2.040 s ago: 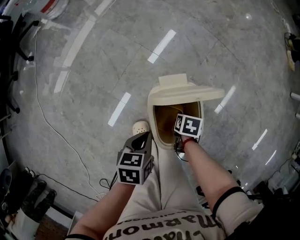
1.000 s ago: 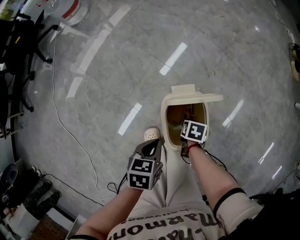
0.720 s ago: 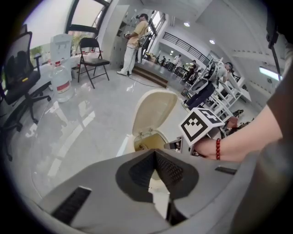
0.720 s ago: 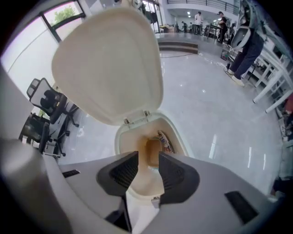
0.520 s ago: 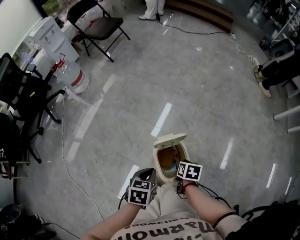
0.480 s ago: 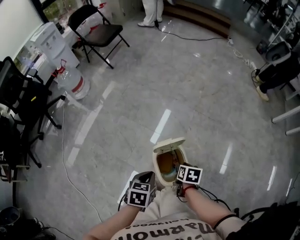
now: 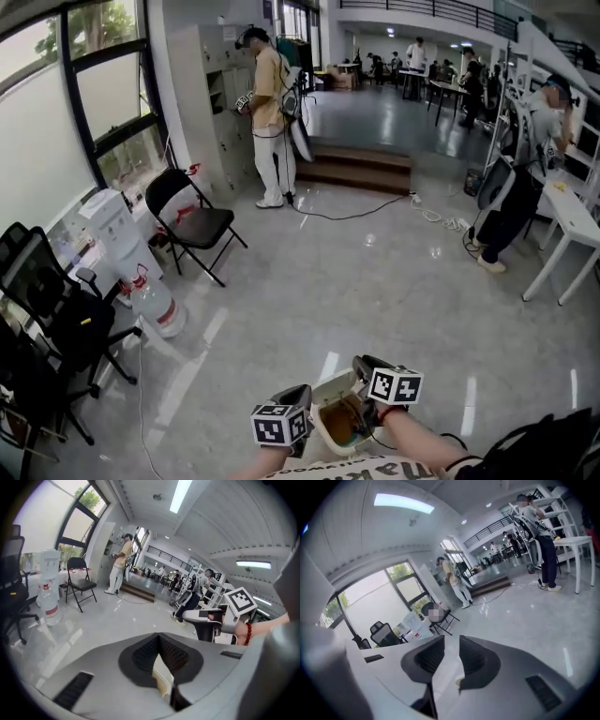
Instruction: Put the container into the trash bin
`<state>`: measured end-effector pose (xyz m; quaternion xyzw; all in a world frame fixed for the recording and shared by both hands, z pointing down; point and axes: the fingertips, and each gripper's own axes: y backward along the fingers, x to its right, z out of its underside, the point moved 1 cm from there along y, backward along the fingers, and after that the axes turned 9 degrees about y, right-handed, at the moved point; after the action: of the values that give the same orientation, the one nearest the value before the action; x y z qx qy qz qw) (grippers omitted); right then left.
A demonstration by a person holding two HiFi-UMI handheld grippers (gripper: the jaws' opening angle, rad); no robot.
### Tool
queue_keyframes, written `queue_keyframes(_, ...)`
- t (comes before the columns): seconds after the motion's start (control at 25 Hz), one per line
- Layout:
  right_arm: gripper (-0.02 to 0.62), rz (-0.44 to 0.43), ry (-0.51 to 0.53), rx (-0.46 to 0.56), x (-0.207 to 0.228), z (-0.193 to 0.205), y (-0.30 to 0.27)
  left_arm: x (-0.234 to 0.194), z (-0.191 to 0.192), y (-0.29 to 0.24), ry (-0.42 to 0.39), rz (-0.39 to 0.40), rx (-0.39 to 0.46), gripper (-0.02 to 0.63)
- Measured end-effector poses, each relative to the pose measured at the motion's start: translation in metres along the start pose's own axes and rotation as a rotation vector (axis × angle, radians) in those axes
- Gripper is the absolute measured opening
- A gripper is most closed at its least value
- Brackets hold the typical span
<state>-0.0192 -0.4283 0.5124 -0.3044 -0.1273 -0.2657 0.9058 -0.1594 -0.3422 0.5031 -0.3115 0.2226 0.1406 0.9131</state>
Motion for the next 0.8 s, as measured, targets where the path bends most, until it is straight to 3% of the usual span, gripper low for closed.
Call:
queue_keyframes(0.08, 0.02, 0.005, 0.038, 0.073, -0.008, -0.041, 0.015, 0.005, -0.039, 0.012, -0.005, -0.005, 0.08, 0.018)
queue_keyframes(0.28, 0.014, -0.023, 0.15, 0.248, -0.044, -0.116, 0.055, 0.014, -0.111, 0.057, -0.001, 0.021, 0.258, 0.018)
queue_keyframes(0.48, 0.005, -0.057, 0.218, 0.363, -0.073, -0.164, 0.099, 0.069, -0.16, 0.097, -0.089, 0.114, 0.394, 0.018)
queue_keyframes(0.68, 0.004, -0.087, 0.227, 0.447, -0.069, -0.181, 0.141, 0.123, -0.166, 0.136, -0.209, 0.156, 0.511, 0.018)
queue_keyframes(0.8, 0.003, -0.131, 0.18, 0.487, -0.063, -0.188, 0.158, 0.133, -0.161, 0.149, -0.183, 0.143, 0.552, 0.018)
